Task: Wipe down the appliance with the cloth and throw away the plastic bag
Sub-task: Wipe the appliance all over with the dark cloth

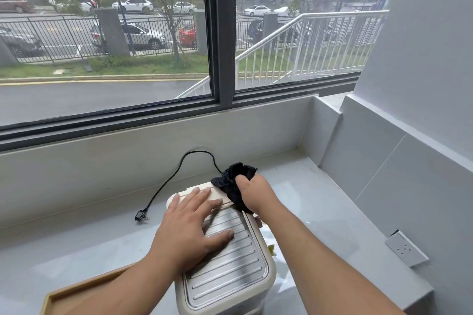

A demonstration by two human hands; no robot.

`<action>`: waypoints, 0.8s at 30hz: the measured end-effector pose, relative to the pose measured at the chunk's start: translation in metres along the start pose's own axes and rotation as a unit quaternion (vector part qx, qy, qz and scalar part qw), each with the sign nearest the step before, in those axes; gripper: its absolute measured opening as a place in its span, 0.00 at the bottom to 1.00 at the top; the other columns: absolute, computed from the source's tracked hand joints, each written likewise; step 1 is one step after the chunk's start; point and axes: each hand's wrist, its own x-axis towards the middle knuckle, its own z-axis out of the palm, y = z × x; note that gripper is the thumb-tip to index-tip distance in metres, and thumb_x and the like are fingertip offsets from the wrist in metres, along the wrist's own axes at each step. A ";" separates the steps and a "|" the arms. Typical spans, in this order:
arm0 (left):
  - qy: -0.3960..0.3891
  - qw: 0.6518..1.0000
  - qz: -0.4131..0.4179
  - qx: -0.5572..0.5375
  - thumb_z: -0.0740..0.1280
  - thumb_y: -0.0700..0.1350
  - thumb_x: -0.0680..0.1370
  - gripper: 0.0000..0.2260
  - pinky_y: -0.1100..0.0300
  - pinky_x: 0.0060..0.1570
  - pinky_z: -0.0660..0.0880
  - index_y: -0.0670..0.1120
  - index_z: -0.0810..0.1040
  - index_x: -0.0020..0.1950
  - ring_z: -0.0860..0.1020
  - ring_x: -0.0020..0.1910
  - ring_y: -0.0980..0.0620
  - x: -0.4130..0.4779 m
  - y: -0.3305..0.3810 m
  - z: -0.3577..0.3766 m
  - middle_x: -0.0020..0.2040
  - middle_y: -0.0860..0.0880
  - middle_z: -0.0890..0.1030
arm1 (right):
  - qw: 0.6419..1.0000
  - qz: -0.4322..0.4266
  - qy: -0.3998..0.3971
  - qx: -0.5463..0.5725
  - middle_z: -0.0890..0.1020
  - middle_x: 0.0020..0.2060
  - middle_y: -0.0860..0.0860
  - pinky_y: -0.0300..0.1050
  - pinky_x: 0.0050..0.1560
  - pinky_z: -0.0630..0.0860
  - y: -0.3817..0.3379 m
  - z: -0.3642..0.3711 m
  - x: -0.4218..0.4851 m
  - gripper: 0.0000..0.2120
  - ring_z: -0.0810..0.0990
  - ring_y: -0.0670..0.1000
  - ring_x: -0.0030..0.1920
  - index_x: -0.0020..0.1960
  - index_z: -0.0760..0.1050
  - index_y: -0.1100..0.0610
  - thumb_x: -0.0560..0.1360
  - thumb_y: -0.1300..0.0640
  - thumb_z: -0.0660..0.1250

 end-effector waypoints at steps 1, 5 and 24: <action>-0.001 1.000 -0.001 -0.002 0.53 0.84 0.68 0.41 0.51 0.81 0.38 0.66 0.68 0.76 0.48 0.83 0.60 0.000 0.000 0.000 0.83 0.63 0.58 | 1.000 0.004 0.005 0.006 0.72 0.29 0.47 0.45 0.37 0.71 0.002 -0.001 -0.001 0.08 0.71 0.51 0.33 0.34 0.68 0.52 0.68 0.48 0.60; -0.007 1.000 -0.006 -0.005 0.54 0.84 0.68 0.41 0.51 0.82 0.38 0.67 0.67 0.76 0.48 0.83 0.61 0.001 0.001 -0.002 0.83 0.63 0.57 | 1.000 0.007 0.022 -0.009 0.69 0.22 0.43 0.42 0.31 0.66 0.015 -0.009 -0.006 0.12 0.68 0.50 0.28 0.32 0.66 0.53 0.72 0.52 0.64; -0.014 1.000 -0.012 -0.007 0.55 0.82 0.68 0.41 0.49 0.82 0.43 0.65 0.68 0.76 0.52 0.83 0.57 0.000 0.005 -0.007 0.83 0.60 0.59 | 0.994 -0.070 0.042 -0.075 0.76 0.32 0.53 0.38 0.30 0.67 0.064 -0.034 -0.119 0.07 0.69 0.45 0.31 0.40 0.73 0.49 0.68 0.48 0.59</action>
